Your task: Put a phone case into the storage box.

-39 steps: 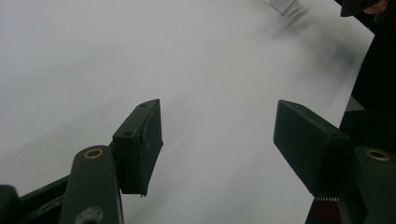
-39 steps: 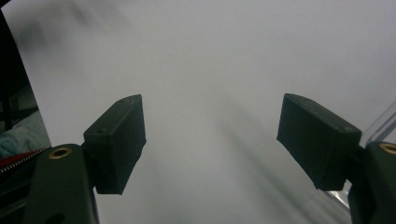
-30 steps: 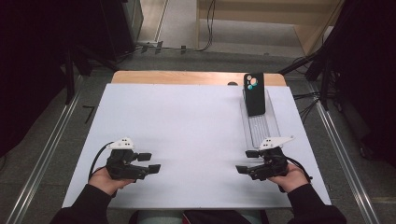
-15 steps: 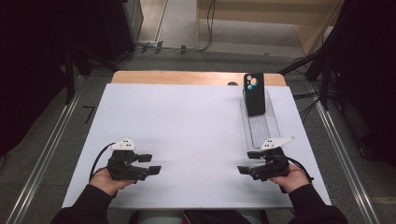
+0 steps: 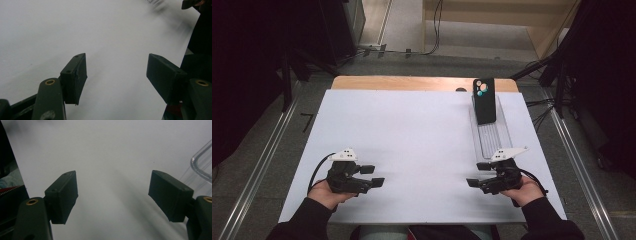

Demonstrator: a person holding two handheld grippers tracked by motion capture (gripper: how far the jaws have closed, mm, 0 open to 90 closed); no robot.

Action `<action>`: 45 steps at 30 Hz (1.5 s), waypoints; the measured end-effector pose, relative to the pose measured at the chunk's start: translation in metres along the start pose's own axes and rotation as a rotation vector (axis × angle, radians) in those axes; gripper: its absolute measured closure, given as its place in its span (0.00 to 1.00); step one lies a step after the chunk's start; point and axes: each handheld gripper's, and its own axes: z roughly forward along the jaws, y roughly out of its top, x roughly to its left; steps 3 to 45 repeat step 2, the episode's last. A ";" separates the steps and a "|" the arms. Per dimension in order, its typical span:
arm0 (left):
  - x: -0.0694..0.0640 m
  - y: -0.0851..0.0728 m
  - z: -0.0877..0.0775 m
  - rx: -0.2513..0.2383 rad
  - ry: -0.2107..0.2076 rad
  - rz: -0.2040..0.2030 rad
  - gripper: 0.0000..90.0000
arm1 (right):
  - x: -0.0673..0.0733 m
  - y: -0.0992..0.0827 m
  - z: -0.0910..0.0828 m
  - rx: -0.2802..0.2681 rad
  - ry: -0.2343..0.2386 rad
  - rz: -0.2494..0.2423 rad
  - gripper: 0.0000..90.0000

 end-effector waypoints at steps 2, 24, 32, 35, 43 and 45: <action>0.000 0.000 0.000 0.002 -0.003 -0.001 0.36 | 0.001 -0.001 0.000 0.004 -0.005 -0.041 0.24; 0.000 0.000 0.000 0.002 -0.003 -0.001 0.36 | 0.001 -0.001 0.000 0.004 -0.005 -0.041 0.24; 0.000 0.000 0.000 0.002 -0.003 -0.001 0.36 | 0.001 -0.001 0.000 0.004 -0.005 -0.041 0.24; 0.000 0.000 0.000 0.002 -0.003 -0.001 0.36 | 0.001 -0.001 0.000 0.004 -0.005 -0.041 0.24; 0.000 0.000 0.000 0.002 -0.003 -0.001 0.36 | 0.001 -0.001 0.000 0.004 -0.005 -0.041 0.24; 0.000 0.000 0.000 0.002 -0.003 -0.001 0.36 | 0.001 -0.001 0.000 0.004 -0.005 -0.041 0.24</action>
